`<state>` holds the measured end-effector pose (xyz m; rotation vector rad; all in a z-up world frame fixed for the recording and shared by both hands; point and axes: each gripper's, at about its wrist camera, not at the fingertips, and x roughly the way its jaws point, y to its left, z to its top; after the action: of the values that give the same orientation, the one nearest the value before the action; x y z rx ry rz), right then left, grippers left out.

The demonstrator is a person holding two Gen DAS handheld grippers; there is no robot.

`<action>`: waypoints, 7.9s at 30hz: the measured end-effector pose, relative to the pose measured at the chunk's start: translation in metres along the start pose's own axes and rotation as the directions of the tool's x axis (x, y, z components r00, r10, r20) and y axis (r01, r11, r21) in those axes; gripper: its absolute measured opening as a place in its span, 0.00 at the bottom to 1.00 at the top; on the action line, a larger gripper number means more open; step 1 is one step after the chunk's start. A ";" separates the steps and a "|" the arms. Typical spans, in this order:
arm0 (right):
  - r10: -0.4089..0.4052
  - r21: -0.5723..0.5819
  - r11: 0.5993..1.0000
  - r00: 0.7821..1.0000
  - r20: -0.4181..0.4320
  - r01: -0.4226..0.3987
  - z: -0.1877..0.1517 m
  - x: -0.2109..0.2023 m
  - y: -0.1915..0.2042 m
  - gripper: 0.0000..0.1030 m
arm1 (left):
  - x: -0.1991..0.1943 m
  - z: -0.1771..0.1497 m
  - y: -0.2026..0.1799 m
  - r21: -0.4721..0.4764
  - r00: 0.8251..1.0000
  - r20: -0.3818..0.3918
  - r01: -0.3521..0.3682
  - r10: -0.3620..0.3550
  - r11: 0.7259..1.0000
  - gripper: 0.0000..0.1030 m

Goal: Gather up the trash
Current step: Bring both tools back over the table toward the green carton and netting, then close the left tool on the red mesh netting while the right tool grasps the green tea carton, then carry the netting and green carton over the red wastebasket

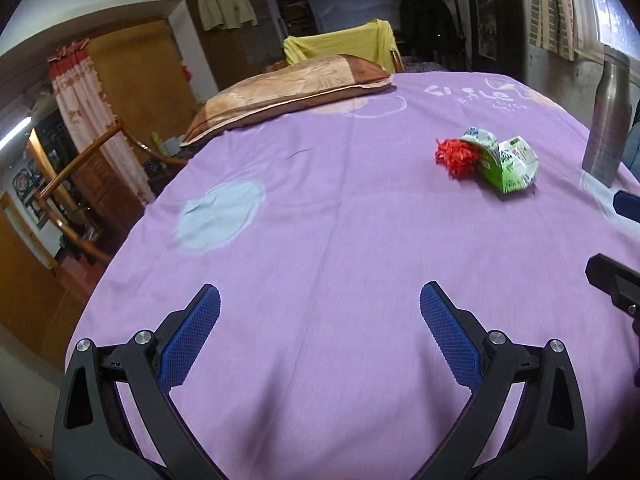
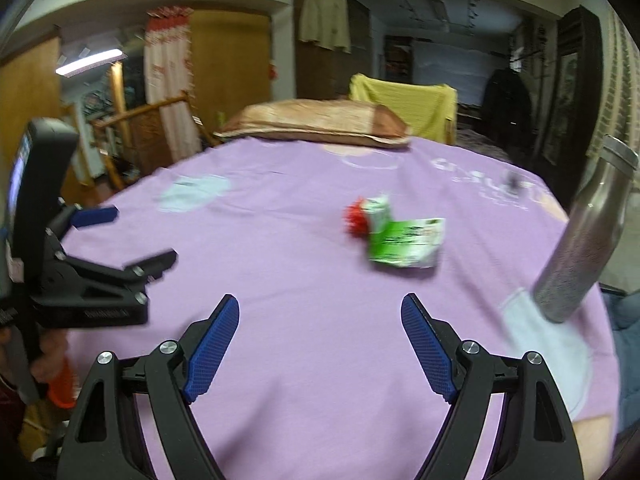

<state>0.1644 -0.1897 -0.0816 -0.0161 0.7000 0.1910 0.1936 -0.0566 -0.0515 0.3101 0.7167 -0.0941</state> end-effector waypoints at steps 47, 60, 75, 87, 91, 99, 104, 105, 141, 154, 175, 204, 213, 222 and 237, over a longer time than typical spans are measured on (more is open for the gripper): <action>0.025 0.264 0.964 0.987 -0.156 0.018 -0.004 0.075 -0.090 0.88 | 0.129 0.112 0.010 -0.221 0.989 0.005 0.143 -0.146 0.965 0.94; 0.098 0.324 0.946 0.967 -0.234 -0.018 0.036 0.142 -0.050 0.92 | 0.165 0.103 0.003 -0.216 0.981 -0.118 0.125 -0.153 0.968 0.94; -0.094 0.425 0.889 0.976 -0.198 0.172 0.053 0.144 -0.127 0.69 | 0.148 0.109 -0.017 -0.152 0.956 -0.060 0.274 -0.286 0.949 0.94; -0.087 0.506 0.849 0.985 -0.149 0.152 0.056 0.117 -0.146 0.82 | 0.166 0.124 -0.067 -0.129 0.874 -0.151 0.446 -0.462 0.886 0.94; -0.098 0.532 0.833 0.987 -0.126 0.151 0.058 0.109 -0.153 0.82 | 0.187 0.133 -0.077 -0.175 0.865 -0.188 0.436 -0.465 0.883 0.94; -0.095 0.549 0.823 0.988 -0.123 0.147 0.058 0.109 -0.155 0.82 | 0.196 0.151 -0.084 -0.234 0.837 -0.165 0.480 -0.521 0.845 0.94; -0.094 0.555 0.819 0.988 -0.123 0.147 0.058 0.111 -0.156 0.82 | 0.205 0.151 -0.089 -0.257 0.831 -0.167 0.484 -0.531 0.837 0.94; -0.093 0.557 0.818 0.988 -0.123 0.146 0.058 0.111 -0.156 0.82 | 0.204 0.151 -0.090 -0.248 0.833 -0.168 0.482 -0.527 0.840 0.94; -0.031 0.465 0.880 0.988 -0.154 0.100 0.053 0.134 -0.131 0.95 | 0.149 0.082 0.018 -0.222 0.926 -0.092 0.339 -0.365 0.914 0.55; 0.018 0.496 0.864 0.980 -0.200 0.086 0.044 0.156 -0.136 0.74 | 0.160 0.080 0.023 -0.264 0.923 -0.120 0.324 -0.365 0.908 0.73; 0.112 0.468 0.882 0.991 -0.080 -0.062 0.062 0.113 -0.101 0.66 | 0.129 0.082 0.040 -0.270 0.933 -0.001 0.345 -0.359 0.899 0.56; 0.296 0.369 0.882 0.954 0.047 -0.292 0.046 0.043 -0.013 0.67 | -0.065 -0.062 0.186 -0.454 0.991 0.102 0.123 -0.086 0.883 0.56; 0.375 0.307 0.877 0.926 0.040 -0.369 0.036 0.024 0.053 0.66 | -0.126 -0.150 0.231 -0.519 0.996 0.072 -0.010 0.056 0.855 0.56; 0.478 0.138 0.870 0.879 0.009 -0.474 0.037 -0.012 0.162 0.66 | -0.153 -0.225 0.255 -0.531 0.986 0.011 -0.133 0.164 0.837 0.56; 0.572 -0.074 0.806 0.806 -0.152 -0.587 0.012 -0.042 0.324 0.66 | -0.134 -0.302 0.277 -0.521 0.973 -0.056 -0.218 0.222 0.825 0.56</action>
<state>0.0822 0.1226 -0.0297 0.0773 0.8018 0.8337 -0.0453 0.2978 -0.1091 -0.1376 0.6664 0.3218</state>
